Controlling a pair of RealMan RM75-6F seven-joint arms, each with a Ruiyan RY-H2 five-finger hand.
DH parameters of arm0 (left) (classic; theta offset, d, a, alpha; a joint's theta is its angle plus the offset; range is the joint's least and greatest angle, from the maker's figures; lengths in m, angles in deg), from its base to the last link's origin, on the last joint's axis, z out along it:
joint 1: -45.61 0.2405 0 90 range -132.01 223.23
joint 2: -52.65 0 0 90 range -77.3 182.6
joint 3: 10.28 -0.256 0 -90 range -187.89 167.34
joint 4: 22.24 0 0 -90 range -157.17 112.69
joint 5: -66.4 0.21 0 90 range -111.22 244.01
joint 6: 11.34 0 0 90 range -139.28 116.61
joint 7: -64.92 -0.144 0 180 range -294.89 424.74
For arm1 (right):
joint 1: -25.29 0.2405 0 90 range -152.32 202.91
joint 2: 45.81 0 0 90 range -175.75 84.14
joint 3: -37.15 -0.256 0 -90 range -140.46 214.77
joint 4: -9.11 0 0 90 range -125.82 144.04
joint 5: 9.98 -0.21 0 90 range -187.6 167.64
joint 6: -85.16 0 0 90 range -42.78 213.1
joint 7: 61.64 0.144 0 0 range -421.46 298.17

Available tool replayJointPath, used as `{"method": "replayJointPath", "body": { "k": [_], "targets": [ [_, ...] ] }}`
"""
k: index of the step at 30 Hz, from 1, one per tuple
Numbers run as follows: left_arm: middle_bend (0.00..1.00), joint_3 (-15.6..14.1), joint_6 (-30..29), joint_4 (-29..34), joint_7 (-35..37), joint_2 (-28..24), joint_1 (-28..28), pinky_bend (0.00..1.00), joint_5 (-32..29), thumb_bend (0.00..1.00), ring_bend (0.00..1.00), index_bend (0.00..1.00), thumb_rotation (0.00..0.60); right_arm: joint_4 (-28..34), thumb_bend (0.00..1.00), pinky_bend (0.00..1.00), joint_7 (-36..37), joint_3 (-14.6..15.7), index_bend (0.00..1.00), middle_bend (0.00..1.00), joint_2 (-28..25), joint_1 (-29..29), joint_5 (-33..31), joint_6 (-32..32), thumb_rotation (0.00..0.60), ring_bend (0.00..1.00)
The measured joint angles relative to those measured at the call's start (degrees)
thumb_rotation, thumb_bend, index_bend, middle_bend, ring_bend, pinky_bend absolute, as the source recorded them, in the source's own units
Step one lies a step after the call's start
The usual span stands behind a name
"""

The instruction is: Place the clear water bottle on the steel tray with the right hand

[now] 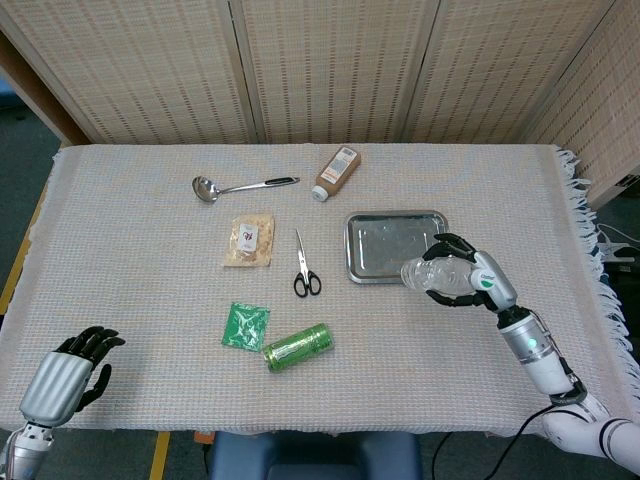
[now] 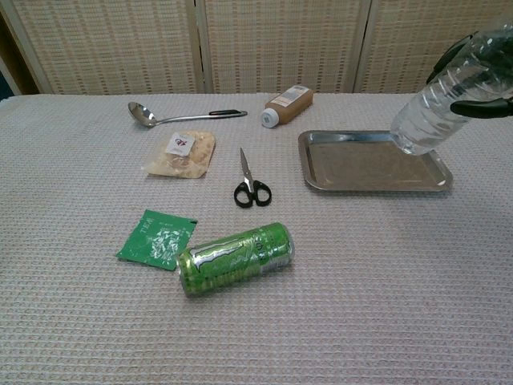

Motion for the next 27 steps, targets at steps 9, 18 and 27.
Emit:
{"method": "replayJointPath", "body": {
  "k": [9,18,27],
  "targets": [
    [0.26,-0.03,0.04,0.04,0.23,0.02,-0.01,0.39,0.01,0.59,0.18,0.32,0.6,-5.5,0.0,0.33,-42.77,-3.89,0.86,0.45,4.97,-1.52,-4.48,3.71,0.6,0.14],
    [0.26,-0.03,-0.19,0.11,0.21,-0.08,0.04,0.39,0.14,0.59,0.18,0.32,0.6,-4.52,0.0,0.33,-43.18,-2.33,0.86,0.45,4.48,-2.09,-2.28,3.1,0.6,0.14],
    [0.26,-0.07,-0.36,0.1,0.03,-0.07,0.11,0.39,0.33,0.59,0.18,0.32,0.6,0.06,0.0,0.34,-12.3,2.67,0.86,0.45,-1.29,-0.79,4.54,-0.04,0.6,0.14]
  ]
}}
